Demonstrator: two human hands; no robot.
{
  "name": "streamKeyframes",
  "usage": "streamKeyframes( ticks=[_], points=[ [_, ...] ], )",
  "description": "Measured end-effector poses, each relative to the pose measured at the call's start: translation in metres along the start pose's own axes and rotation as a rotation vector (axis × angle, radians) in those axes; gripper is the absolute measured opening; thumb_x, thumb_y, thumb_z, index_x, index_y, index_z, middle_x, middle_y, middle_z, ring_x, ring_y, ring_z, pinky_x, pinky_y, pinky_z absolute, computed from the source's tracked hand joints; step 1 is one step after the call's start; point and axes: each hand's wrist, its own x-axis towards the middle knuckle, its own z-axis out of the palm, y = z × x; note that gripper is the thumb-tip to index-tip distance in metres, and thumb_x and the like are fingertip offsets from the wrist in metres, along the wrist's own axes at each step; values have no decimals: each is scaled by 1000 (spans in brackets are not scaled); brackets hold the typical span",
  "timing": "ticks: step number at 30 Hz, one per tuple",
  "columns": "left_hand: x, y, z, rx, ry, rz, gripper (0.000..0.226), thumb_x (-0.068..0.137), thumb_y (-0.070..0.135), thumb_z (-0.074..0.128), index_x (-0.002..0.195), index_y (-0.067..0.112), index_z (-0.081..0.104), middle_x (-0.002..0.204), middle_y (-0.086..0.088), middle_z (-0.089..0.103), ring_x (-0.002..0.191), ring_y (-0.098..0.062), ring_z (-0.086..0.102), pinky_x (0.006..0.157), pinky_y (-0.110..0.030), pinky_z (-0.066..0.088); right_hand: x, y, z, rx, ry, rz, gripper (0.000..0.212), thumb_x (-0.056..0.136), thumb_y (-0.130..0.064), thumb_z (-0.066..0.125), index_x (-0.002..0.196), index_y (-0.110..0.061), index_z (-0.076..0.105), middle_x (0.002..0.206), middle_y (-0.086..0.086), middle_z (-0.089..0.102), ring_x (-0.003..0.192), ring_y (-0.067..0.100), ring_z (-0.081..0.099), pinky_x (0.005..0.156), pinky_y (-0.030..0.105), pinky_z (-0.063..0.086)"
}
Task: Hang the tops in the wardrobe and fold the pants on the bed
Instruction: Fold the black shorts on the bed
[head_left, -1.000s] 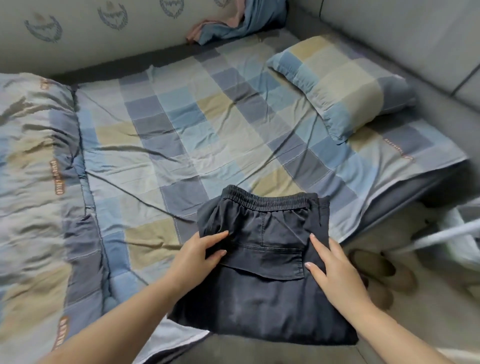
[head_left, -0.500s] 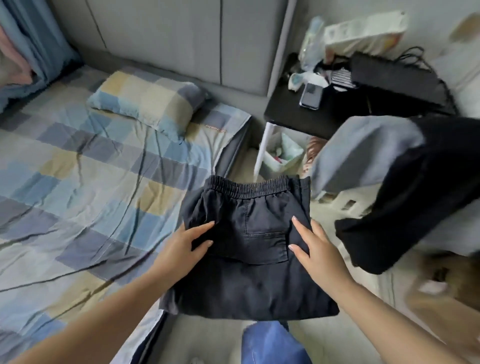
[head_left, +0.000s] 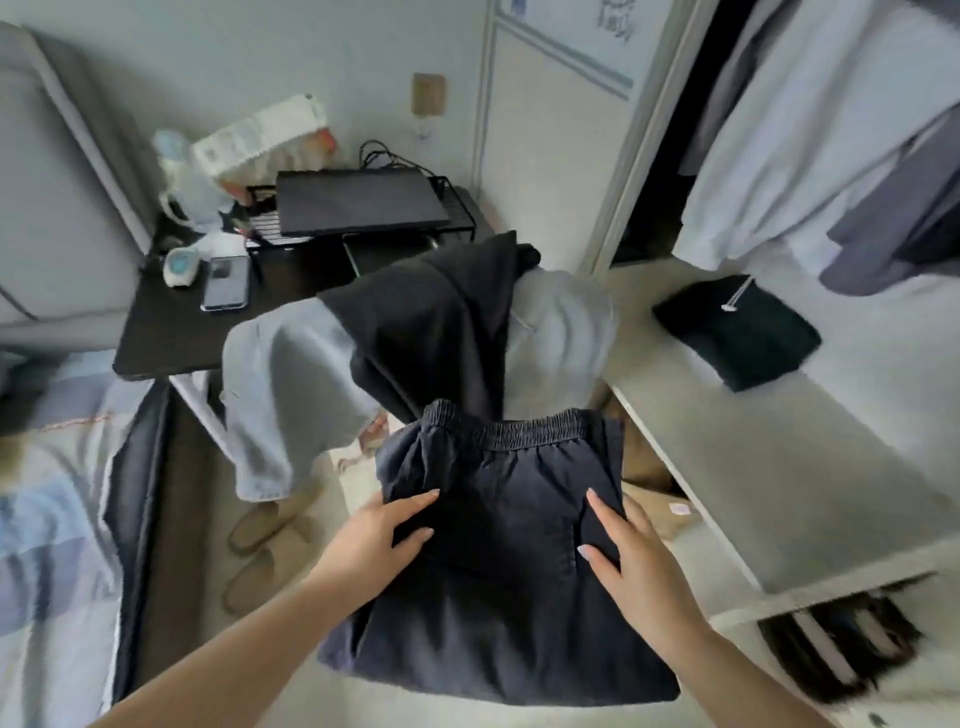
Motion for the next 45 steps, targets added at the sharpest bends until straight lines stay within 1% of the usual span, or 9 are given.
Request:
streamKeyframes(
  ticks=[7,13,19,22,29,32,36,41,45],
  points=[
    [99,74,60,-29,-127,155,45,91,30,61,134,39,50,123,14,44,115,-4,50,94,-5,30,19,87,-44,-51,83,216,62,93,-37,56,147,-31,29,153,-4,26,136,10,35,99,20,38],
    [188,111,103,19,-271,268,47,90,22,63,135,31,51,127,0,52,111,-14,55,98,-15,38,42,135,-46,48,131,452,63,93,-37,56,149,-32,25,157,-2,19,139,13,31,108,26,35],
    [311,146,158,163,-332,451,47,95,25,53,140,35,44,135,-2,49,114,-20,56,94,-23,44,102,183,-36,188,336,681,64,93,-33,58,148,-32,26,156,-4,18,138,8,31,105,14,26],
    [381,166,198,196,-304,528,47,96,24,49,141,36,42,135,-3,53,112,-22,59,94,-27,45,145,222,-34,160,437,758,65,92,-35,58,148,-33,26,156,1,19,138,12,34,104,18,31],
    [489,216,285,176,-212,714,47,93,20,53,137,37,46,123,-3,62,99,-22,63,82,-27,49,205,317,-48,121,644,784,64,90,-32,60,147,-29,30,153,1,26,136,14,36,107,25,33],
    [534,241,311,156,-158,782,47,90,18,59,134,33,52,113,-7,66,86,-22,66,74,-24,50,227,355,-68,148,759,722,62,90,-25,62,145,-26,34,147,-4,32,128,6,38,105,19,30],
    [581,276,328,69,-128,840,47,90,14,59,134,30,53,128,-12,56,103,-30,63,89,-41,53,258,391,-92,191,859,619,62,90,-23,61,145,-28,34,138,-12,37,118,-6,37,100,12,29],
    [651,312,329,257,16,897,49,92,19,57,138,31,47,124,-16,58,104,-36,60,86,-39,49,315,426,-115,219,922,544,60,91,-24,60,146,-28,36,139,-12,37,114,-13,33,92,-6,21],
    [713,329,318,346,72,879,50,92,23,55,140,30,44,139,-13,50,118,-36,54,95,-42,46,368,445,-132,225,922,498,60,89,-22,62,144,-21,39,142,-1,38,129,11,40,104,12,26]
  ],
)
